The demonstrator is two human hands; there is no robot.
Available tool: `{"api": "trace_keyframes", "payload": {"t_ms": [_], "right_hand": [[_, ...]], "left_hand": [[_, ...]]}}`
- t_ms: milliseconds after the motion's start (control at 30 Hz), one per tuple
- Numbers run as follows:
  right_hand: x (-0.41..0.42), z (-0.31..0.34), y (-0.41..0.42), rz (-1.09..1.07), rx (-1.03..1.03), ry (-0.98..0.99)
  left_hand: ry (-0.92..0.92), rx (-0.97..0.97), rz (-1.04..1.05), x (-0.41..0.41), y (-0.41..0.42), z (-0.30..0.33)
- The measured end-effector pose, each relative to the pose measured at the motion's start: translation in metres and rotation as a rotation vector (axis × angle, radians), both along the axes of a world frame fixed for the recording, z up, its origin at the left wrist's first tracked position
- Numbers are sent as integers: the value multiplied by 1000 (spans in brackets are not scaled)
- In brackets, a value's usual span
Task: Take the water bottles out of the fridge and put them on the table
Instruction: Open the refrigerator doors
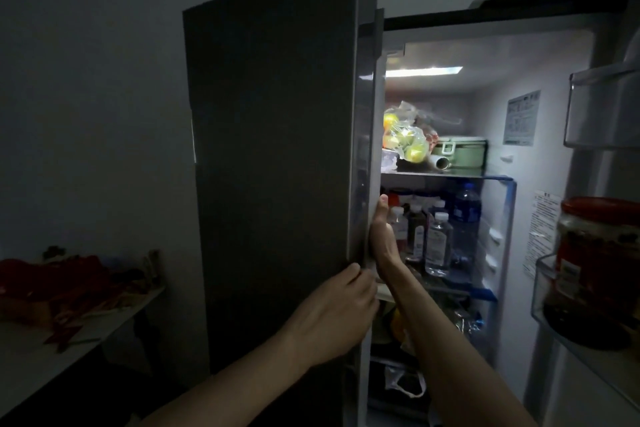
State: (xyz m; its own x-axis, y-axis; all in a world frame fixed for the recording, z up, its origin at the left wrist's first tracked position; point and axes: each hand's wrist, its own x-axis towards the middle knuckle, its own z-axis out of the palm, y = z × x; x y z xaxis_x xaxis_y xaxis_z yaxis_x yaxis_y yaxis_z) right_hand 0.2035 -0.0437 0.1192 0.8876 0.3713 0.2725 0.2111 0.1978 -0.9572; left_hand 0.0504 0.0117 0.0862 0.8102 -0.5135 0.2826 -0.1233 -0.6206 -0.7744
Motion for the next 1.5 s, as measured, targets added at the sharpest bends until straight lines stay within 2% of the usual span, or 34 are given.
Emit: {"api": "trace_keyframes", "payload": {"t_ms": [167,333,500,700,833,967,1067,1200,1267,1367,1500], "right_hand": [[-17,-6,-10,65,-55,-80],[-38,-11,-21,-328,-216,-548],[-71,-1,-31,-318,-219,-785],[-112,2,-63,-495,-368,-867],[-130,-3,-115,-794,-646,-1017],[-143,-20,-173,-987,-973,-1020],[-153,-28,-196,-1006,-1166,-1134],[-168,-28,-202,-1020,-1346,-1072],[-170,-27,-206,-1011,-1401,-1054],[-172,-28,-216,-976,-1466,-1048],[-171,-25,-229,-987,-1468,-1074]], "left_hand": [[-1,25,-16,-9,-14,5],[32,87,51,-15,-15,-12],[15,148,193,-35,-1,-15],[-54,97,165,-83,18,-10],[-93,34,85,-120,44,-3],[-69,0,110,-143,62,-4],[-91,-5,135,-149,64,-6],[-175,-40,153,-146,63,-8],[-227,-57,162,-145,68,-7],[-278,26,201,-151,81,-8],[-324,58,210,-161,98,-11]]}}
